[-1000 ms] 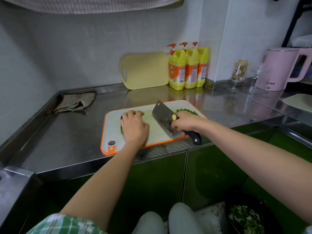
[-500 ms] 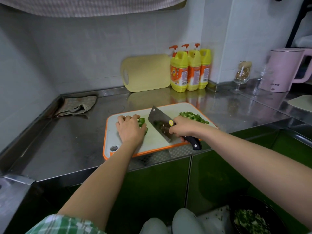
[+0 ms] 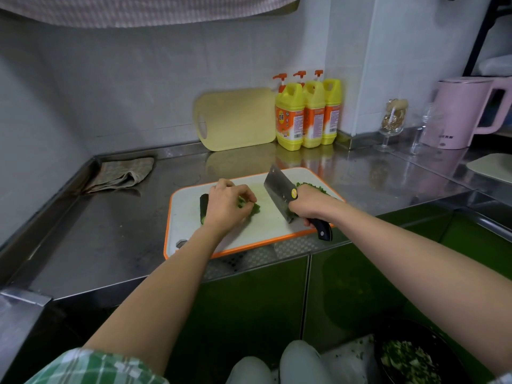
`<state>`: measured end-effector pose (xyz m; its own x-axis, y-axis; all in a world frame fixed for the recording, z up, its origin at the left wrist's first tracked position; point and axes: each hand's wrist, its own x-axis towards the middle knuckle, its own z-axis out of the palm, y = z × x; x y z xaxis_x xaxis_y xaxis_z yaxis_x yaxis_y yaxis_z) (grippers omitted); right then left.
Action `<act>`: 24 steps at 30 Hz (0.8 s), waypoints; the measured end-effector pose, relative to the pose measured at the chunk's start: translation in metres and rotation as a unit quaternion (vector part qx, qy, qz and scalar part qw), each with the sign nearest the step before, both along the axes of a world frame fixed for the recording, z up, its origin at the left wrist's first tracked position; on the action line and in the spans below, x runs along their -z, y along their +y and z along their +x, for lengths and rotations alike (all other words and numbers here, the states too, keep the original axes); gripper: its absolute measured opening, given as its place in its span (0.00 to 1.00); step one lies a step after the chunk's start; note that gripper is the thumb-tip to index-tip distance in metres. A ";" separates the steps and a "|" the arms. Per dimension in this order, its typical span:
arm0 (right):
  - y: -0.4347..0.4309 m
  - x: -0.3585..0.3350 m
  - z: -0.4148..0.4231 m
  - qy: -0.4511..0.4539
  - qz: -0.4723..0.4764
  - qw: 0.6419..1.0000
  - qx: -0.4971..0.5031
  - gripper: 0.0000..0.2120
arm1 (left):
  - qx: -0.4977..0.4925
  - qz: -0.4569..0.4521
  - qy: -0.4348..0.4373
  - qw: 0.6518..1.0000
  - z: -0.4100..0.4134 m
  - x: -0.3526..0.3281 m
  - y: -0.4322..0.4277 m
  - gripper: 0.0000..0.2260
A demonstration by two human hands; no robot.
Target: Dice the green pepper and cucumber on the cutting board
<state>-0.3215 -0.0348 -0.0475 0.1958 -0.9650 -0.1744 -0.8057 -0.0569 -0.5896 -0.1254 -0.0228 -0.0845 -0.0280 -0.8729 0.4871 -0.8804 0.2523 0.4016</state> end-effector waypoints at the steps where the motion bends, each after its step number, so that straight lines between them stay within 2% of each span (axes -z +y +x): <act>1: 0.001 0.000 0.000 -0.001 -0.001 1.000 -0.001 0.13 | 0.032 0.011 0.005 0.999 -0.003 0.000 0.002 0.05; 5: 0.004 -0.001 0.000 0.008 -0.003 1.000 0.003 0.11 | 0.104 0.066 0.041 0.992 -0.011 0.006 0.017 0.10; 8: 0.008 -0.004 0.002 0.027 -0.008 1.000 -0.003 0.11 | 0.039 0.018 0.013 0.999 -0.012 0.017 0.023 0.21; 11: 0.011 -0.007 0.005 0.034 -0.011 0.999 -0.008 0.09 | -0.061 0.039 -0.004 0.997 -0.017 0.023 0.026 0.27; 16: 0.012 -0.005 0.009 0.047 -0.031 0.998 -0.006 0.11 | -0.133 0.056 0.020 0.989 -0.030 0.022 0.020 0.23; 21: 0.013 -0.002 0.001 -0.002 -0.043 0.999 -0.016 0.04 | -0.119 0.007 0.076 0.990 -0.029 0.031 0.020 0.23; 24: 0.021 -0.007 -0.002 -0.030 -0.060 0.997 -0.035 0.06 | -0.119 -0.009 0.082 0.990 -0.026 0.034 0.018 0.23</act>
